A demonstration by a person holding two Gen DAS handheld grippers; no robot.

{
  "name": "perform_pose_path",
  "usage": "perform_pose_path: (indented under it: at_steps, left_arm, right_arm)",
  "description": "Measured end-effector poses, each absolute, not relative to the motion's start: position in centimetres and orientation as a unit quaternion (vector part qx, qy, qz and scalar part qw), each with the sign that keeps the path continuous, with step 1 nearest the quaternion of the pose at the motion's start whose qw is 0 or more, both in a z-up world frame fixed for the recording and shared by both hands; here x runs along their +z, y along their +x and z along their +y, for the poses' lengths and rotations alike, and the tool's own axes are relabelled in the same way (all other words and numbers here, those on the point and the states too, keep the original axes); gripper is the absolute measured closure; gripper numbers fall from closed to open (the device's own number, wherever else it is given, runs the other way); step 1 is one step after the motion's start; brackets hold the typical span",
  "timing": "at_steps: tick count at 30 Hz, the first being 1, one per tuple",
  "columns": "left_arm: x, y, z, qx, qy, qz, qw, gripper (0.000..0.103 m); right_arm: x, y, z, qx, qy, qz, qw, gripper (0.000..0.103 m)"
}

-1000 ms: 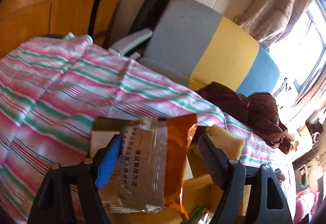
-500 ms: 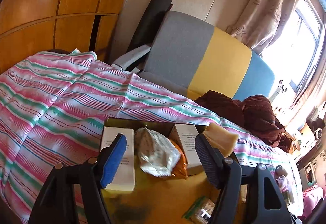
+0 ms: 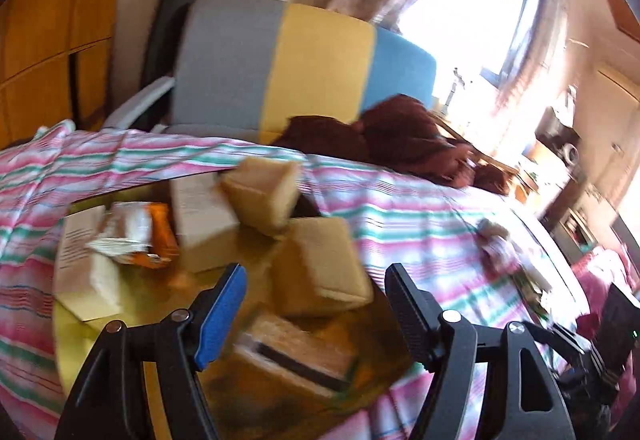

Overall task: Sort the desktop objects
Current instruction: 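Move both open tools back over the remaining items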

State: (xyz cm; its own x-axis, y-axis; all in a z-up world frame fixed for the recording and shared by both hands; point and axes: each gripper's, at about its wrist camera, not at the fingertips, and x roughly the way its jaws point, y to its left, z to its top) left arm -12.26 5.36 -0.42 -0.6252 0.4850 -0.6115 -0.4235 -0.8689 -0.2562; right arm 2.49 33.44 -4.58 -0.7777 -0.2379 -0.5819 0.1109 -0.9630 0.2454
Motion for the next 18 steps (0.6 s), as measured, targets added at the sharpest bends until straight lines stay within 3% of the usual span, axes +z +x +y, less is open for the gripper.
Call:
perform_pose_path:
  at_steps: [18]
  left_arm:
    - [-3.5, -9.0, 26.9, 0.805, -0.399, 0.088, 0.43, 0.023]
  right_arm:
    - [-6.7, 7.6, 45.9, -0.936, 0.285, -0.192, -0.074, 0.016]
